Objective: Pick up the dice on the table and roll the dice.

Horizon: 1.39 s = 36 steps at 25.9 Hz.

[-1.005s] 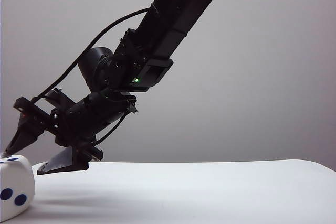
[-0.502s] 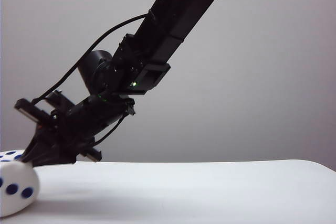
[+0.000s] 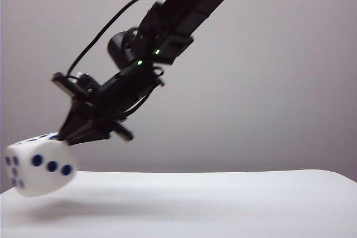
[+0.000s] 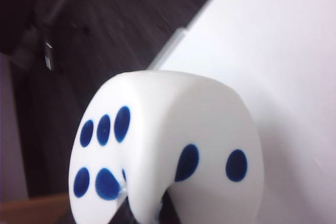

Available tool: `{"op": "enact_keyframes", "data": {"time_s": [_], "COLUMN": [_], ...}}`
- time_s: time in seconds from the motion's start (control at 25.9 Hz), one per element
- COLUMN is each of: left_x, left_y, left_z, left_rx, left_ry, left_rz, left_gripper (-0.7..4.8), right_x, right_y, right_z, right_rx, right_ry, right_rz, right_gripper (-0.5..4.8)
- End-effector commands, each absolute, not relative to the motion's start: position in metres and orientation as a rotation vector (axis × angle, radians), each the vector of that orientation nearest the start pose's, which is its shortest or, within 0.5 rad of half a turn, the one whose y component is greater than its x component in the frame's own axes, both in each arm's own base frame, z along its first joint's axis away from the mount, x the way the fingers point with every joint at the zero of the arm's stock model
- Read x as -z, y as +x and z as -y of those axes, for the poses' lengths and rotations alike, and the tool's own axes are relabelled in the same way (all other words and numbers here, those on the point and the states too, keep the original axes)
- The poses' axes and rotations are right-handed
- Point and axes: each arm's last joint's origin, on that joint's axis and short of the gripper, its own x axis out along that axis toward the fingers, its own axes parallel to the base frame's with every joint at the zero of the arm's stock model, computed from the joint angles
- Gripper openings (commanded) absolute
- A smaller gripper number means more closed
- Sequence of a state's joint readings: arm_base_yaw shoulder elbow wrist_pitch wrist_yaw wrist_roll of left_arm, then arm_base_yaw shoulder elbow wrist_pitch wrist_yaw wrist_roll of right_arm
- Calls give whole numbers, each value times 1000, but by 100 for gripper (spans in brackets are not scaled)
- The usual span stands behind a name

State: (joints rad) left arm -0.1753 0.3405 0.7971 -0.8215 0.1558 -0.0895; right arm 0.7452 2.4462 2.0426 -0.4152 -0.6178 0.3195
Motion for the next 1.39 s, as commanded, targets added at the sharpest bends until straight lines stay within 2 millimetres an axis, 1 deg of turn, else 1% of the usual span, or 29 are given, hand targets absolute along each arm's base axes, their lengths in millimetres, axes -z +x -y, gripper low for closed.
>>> {"op": "enact_keyframes", "data": {"time_s": [0.04,0.15,0.19,0.23,0.35,0.46,0.54,0.58,0.62,0.66,0.73,0.81,0.89,0.93,1.0,1.04,1.12,1.16,1.28,1.39], "left_x": [-327,-328,-328,-328,-329,-329,-329,-329,-329,-328,-328,-328,-328,-329,-330,-330,-331,-331,-328,-321], "left_y": [55,57,60,61,66,72,77,81,84,86,88,91,93,93,96,96,97,100,103,108], "left_z": [14,15,15,15,16,18,18,19,20,20,21,21,22,22,22,22,23,23,24,25], "left_rx": [312,313,314,313,314,321,321,321,321,329,345,344,345,345,345,345,347,348,349,358], "left_ry": [-81,-82,-82,-82,-82,-83,-83,-82,-83,-84,-87,-86,-87,-87,-86,-86,-86,-86,-86,-87], "left_rz": [-309,-302,-301,-304,-308,-317,-325,-333,-341,-347,-353,-355,-353,-349,-335,-329,-318,-308,-289,-279], "left_gripper": [-4,-4,-4,-4,-4,-4,-4,-4,-4,-4,-4,-4,-4,-4,-4,-4,-4,-4,-4,-4], "right_x": [-210,-241,-262,-276,-307,-330,-340,-349,-356,-358,-362,-364,-364,-364,-358,-355,-346,-334,-305,-279], "right_y": [380,379,375,371,355,338,328,317,308,303,294,286,277,271,250,245,237,232,230,231], "right_z": [-339,-320,-308,-302,-287,-274,-267,-256,-241,-233,-216,-197,-184,-176,-156,-152,-147,-143,-142,-142], "right_rx": [-1131,-1115,-1111,-1102,-1086,-1090,-1097,-1096,-1056,-1036,-1000,-967,-947,-939,-908,-901,-882,-859,-840,-818], "right_ry": [73,45,20,-2,-81,-134,-152,-167,-175,-177,-169,-124,-104,-98,-35,-12,29,69,127,129], "right_rz": [-1074,-1039,-1004,-985,-946,-941,-935,-918,-893,-879,-843,-815,-782,-752,-650,-623,-562,-525,-532,-532], "right_gripper": [14,8,8,8,7,-1,-1,-1,-1,-1,-1,-1,-1,-1,-1,-1,-1,-1,-1,-1]}}
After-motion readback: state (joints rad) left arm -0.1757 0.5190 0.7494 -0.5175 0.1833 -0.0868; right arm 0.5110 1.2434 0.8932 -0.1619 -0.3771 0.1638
